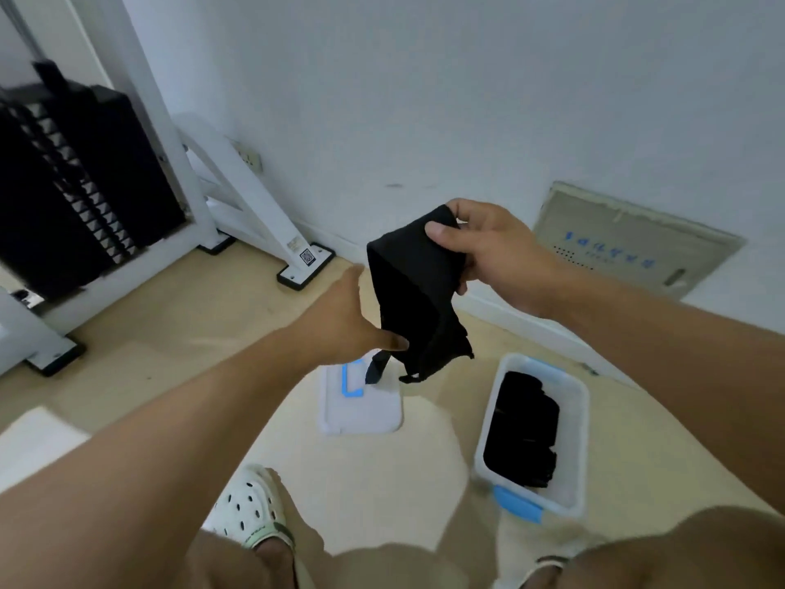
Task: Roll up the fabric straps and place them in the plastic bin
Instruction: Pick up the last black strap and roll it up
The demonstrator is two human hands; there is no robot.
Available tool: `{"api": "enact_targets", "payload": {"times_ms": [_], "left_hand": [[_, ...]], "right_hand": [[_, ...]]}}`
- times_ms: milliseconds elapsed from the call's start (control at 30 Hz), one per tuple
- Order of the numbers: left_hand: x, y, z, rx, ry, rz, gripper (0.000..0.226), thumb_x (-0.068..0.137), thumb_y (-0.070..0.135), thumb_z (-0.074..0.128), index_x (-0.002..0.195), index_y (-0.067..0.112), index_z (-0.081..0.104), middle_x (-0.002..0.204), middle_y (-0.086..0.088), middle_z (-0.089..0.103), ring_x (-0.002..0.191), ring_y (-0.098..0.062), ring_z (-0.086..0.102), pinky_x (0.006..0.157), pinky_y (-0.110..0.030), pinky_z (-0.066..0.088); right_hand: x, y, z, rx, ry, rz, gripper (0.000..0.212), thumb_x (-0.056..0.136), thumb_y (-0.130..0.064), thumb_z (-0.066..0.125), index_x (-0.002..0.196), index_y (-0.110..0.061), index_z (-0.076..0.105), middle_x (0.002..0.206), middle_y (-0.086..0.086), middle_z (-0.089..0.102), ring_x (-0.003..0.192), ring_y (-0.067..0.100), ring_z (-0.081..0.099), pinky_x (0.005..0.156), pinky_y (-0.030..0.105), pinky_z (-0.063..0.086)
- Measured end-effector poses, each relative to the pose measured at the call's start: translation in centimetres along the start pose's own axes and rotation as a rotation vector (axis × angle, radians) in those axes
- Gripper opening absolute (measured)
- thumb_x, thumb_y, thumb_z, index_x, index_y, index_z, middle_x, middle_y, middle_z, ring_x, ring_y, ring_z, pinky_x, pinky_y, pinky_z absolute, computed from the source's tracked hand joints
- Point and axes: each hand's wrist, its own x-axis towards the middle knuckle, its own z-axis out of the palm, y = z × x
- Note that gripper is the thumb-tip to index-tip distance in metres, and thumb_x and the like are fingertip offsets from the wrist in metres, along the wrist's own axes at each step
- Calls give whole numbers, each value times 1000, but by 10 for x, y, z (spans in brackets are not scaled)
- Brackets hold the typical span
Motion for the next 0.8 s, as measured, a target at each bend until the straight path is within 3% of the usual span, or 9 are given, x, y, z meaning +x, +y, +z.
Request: {"api": "enact_targets", "payload": {"times_ms": [167, 267, 333, 433, 500, 567, 633, 700, 800], "left_hand": [[1, 1, 22, 96, -105, 40, 125, 70, 44, 93, 163, 27, 11, 162, -2, 34, 147, -26, 38, 116, -42, 39], [4, -5, 36, 197, -170, 64, 122, 65, 38, 97, 160, 25, 22, 156, -1, 42, 141, -28, 44, 115, -44, 41], [5, -11, 47, 311, -214, 65, 114, 64, 31, 98, 155, 21, 31, 151, -2, 45, 134, -29, 49, 111, -44, 45], [6, -18, 63, 406, -311, 85, 98, 70, 31, 94, 150, 19, 40, 145, -2, 48, 131, -30, 51, 109, -44, 46], [8, -19, 68, 421, -372, 84, 83, 78, 35, 88, 148, 20, 46, 142, -2, 52, 129, -28, 53, 109, -44, 46], [12, -22, 71, 405, -415, 48, 53, 85, 39, 82, 128, 16, 62, 126, -4, 64, 117, -28, 60, 100, -41, 51], [14, -21, 71, 372, -429, 32, 24, 93, 36, 73, 96, 14, 63, 98, -4, 64, 96, -25, 61, 84, -34, 50], [15, -17, 68, 262, -388, 12, 14, 98, 27, 65, 95, 13, 62, 97, -3, 64, 96, -24, 60, 83, -33, 47], [15, -7, 57, 8, -206, -3, 8, 97, 17, 60, 95, 9, 62, 94, -6, 64, 89, -22, 59, 78, -32, 45]], "right_hand": [[-32, -17, -10, 45, -89, -99, 12, 95, -22, 60, 93, -11, 59, 80, 8, 60, 64, 19, 54, 52, 28, 44], [-42, -16, -12, 96, -126, -138, 8, 93, -21, 59, 89, -14, 60, 84, 14, 58, 70, 26, 52, 59, 33, 42], [-46, -14, -15, 91, -189, -136, 7, 93, -18, 58, 86, -17, 59, 84, 12, 59, 74, 26, 51, 66, 35, 39], [-51, -9, -21, 154, -280, -102, 6, 90, -12, 54, 84, -12, 54, 76, 0, 61, 68, 14, 57, 62, 23, 43], [-52, -6, -26, 213, -296, -82, 4, 87, -10, 53, 83, -9, 53, 76, 3, 60, 68, 16, 56, 60, 24, 42], [-54, -2, -33, 219, -286, -71, 4, 86, -10, 52, 82, -9, 52, 77, 6, 58, 68, 19, 55, 60, 25, 41], [-54, 4, -42, 208, -284, -53, 4, 86, -9, 51, 82, -9, 52, 74, 3, 59, 65, 15, 57, 59, 21, 44], [-54, 12, -56, 126, -310, -11, 8, 85, -8, 51, 79, -13, 56, 71, -2, 59, 64, 11, 56, 60, 19, 45], [-56, 39, -75, -248, -405, 85, 13, 85, -14, 59, 73, -17, 58, 70, -4, 56, 69, 11, 52, 68, 22, 43]]}}
